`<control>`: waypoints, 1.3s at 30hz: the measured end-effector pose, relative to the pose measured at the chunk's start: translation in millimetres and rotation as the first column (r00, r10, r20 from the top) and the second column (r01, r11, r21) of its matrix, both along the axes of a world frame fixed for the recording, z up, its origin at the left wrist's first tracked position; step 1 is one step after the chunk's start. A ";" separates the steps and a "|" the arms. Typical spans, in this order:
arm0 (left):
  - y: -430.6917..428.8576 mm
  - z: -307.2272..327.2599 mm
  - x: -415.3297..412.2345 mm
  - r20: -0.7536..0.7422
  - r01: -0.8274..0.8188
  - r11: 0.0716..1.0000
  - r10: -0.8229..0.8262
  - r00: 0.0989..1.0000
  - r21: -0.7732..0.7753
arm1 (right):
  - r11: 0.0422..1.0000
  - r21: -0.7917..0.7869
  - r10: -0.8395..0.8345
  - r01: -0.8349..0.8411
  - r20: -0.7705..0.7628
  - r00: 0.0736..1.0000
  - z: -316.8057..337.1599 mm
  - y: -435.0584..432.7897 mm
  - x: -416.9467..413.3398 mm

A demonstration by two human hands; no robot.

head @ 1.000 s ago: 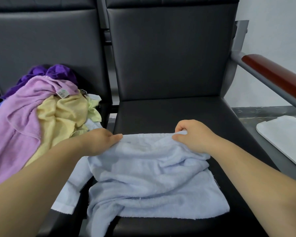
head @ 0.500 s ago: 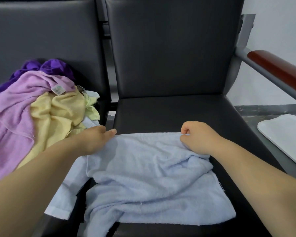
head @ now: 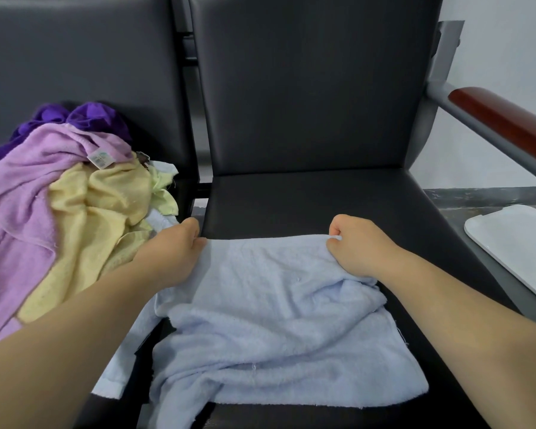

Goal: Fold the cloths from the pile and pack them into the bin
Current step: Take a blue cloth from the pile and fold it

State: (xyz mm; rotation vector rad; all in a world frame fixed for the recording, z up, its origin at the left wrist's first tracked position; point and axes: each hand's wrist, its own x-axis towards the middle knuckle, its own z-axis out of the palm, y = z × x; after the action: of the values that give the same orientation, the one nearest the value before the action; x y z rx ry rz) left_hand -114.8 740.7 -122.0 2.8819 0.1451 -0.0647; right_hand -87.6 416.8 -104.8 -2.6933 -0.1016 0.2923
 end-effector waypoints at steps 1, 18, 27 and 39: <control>-0.6 -0.7 0.0 -0.001 -0.006 1.000 0.006 1.000 0.006 | 1.000 -0.001 -0.001 0.001 0.007 1.000 -0.4 0.8 -0.3; -20.8 16.3 -3.0 -0.031 0.208 0.974 -0.206 0.978 0.089 | 0.977 -0.207 0.061 -0.055 0.022 0.998 17.5 4.8 -10.6; 1.4 49.5 -23.9 0.086 0.191 0.981 -0.192 0.978 0.016 | 0.991 -0.133 0.027 -0.012 0.109 0.994 28.5 -25.7 -24.4; 14.0 73.8 -54.6 0.119 -0.085 0.996 0.086 0.989 -0.013 | 0.950 0.196 -0.258 0.242 0.059 0.964 31.5 -38.8 -43.0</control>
State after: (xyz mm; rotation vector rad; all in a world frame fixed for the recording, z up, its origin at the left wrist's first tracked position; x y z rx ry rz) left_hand -169.4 754.6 -48.2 2.8580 0.2448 0.1222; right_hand -130.5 377.9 -73.3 -2.4952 0.1794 0.0859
